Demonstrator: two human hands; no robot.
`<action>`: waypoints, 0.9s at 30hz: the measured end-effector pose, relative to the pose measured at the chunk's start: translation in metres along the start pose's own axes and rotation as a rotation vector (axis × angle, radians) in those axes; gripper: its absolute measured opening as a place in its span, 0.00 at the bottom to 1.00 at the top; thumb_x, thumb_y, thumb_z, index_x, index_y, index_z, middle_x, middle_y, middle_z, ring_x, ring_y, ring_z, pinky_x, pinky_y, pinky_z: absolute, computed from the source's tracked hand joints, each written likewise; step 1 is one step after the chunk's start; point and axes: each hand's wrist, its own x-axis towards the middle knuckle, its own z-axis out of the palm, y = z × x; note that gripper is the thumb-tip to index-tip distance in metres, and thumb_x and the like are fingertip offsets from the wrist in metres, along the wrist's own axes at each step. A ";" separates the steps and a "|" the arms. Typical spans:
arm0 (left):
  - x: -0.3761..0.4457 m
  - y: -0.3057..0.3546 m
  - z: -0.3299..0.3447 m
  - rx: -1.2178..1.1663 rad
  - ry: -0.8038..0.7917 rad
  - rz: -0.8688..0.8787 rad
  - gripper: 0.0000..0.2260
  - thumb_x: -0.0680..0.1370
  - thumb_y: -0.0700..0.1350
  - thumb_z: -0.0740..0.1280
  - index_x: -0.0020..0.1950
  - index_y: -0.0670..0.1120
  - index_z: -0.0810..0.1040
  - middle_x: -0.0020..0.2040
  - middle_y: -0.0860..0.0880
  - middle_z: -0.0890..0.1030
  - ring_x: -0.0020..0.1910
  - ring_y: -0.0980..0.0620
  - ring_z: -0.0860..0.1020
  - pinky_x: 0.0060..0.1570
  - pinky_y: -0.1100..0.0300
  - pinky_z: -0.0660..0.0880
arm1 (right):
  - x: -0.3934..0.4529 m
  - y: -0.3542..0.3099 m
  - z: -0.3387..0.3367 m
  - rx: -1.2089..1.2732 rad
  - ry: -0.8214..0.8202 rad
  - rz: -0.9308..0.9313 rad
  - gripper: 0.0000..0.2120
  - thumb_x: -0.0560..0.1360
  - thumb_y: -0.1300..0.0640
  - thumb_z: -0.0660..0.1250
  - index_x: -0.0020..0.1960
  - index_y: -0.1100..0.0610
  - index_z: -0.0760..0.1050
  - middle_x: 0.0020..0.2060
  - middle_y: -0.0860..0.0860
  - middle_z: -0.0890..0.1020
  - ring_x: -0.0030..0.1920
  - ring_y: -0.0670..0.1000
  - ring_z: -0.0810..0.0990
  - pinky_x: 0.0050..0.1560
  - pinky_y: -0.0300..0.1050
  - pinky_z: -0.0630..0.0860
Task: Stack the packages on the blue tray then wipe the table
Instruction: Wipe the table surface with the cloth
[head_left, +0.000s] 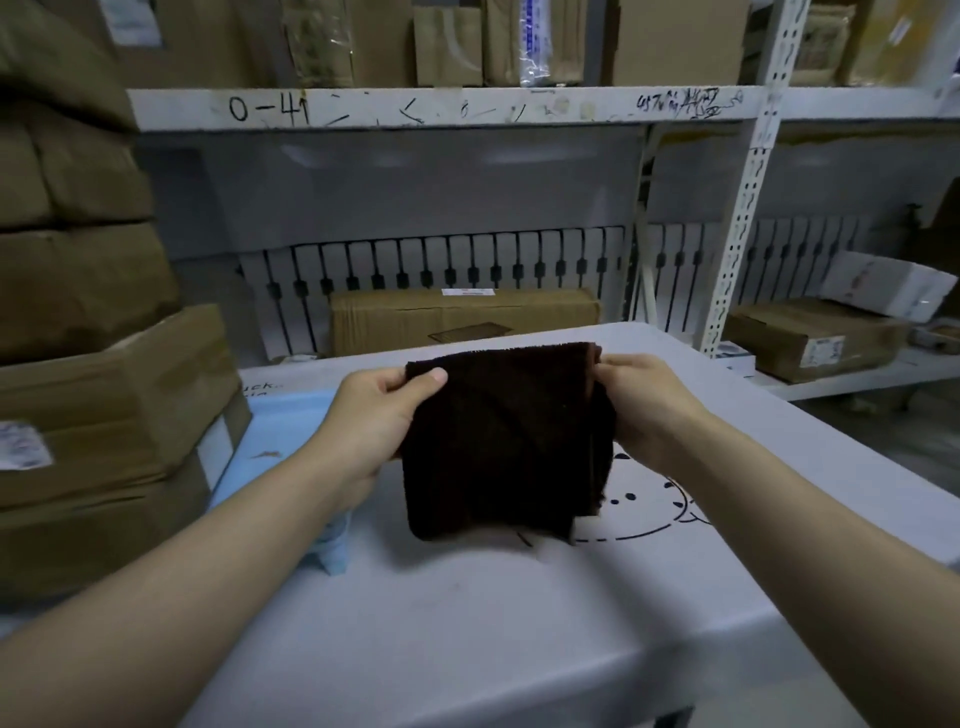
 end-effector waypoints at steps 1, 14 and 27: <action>0.001 -0.004 -0.001 0.030 0.014 -0.011 0.09 0.80 0.46 0.67 0.56 0.43 0.82 0.49 0.47 0.86 0.43 0.56 0.84 0.39 0.63 0.79 | 0.003 0.003 -0.002 -0.027 0.008 -0.005 0.12 0.81 0.66 0.59 0.54 0.63 0.82 0.44 0.58 0.84 0.41 0.53 0.82 0.41 0.47 0.78; -0.044 -0.069 -0.057 1.120 -0.033 0.249 0.28 0.79 0.57 0.65 0.77 0.51 0.63 0.78 0.50 0.62 0.77 0.49 0.58 0.75 0.57 0.52 | -0.019 0.087 0.055 -1.256 -0.526 -0.361 0.43 0.68 0.21 0.50 0.79 0.35 0.48 0.81 0.46 0.46 0.80 0.52 0.38 0.76 0.62 0.35; -0.051 -0.085 -0.107 1.338 -0.050 0.303 0.13 0.79 0.41 0.62 0.62 0.54 0.75 0.57 0.55 0.79 0.57 0.52 0.75 0.46 0.57 0.70 | -0.026 0.103 0.065 -1.268 -0.529 -0.368 0.56 0.54 0.13 0.39 0.78 0.35 0.48 0.81 0.46 0.45 0.80 0.50 0.38 0.76 0.63 0.36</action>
